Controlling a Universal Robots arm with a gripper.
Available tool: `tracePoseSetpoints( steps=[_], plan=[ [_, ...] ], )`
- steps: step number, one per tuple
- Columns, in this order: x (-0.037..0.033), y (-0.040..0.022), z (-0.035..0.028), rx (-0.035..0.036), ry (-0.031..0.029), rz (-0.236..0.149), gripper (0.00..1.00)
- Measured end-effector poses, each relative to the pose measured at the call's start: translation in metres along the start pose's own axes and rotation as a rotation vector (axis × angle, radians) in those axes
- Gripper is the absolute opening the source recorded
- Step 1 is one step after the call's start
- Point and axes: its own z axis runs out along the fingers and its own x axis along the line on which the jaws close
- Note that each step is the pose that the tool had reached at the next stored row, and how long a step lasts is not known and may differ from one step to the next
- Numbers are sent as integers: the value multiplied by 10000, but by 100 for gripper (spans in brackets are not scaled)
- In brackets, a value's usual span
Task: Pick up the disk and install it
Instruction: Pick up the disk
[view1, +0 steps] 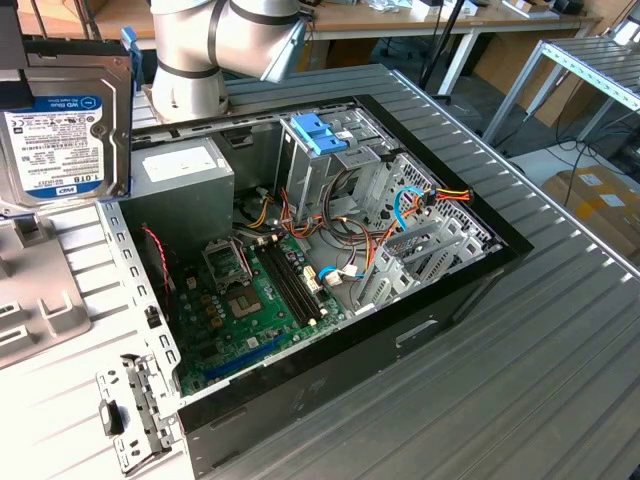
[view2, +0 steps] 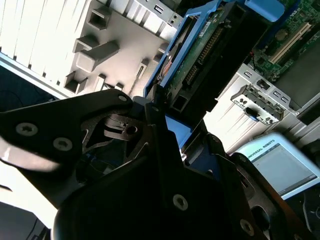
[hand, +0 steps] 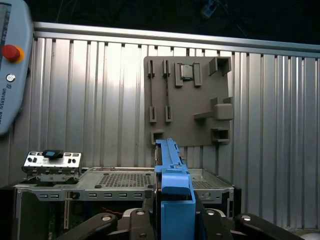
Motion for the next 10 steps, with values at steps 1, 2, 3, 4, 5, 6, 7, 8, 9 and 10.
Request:
tracePoseSetpoints(
  steps=[1, 2, 3, 4, 5, 6, 7, 8, 9, 10],
  plan=[
    [11, -8, -2, -1, 1, 0, 37],
    [20, -15, -3, 0, 0, 0, 37],
    [32, -24, -4, 0, 0, -1, 37],
    [40, -30, -5, 0, 1, -1, 37],
    [46, -34, -6, 0, 1, 0, 37],
    [53, -38, -7, 0, 1, 0, 37],
    [60, -44, -8, -1, 1, 0, 37],
    [71, -51, -9, 0, 0, 0, 37],
    [83, -60, -11, -1, 1, -1, 37],
    [96, -69, -12, 0, 0, -1, 37]
  ],
)
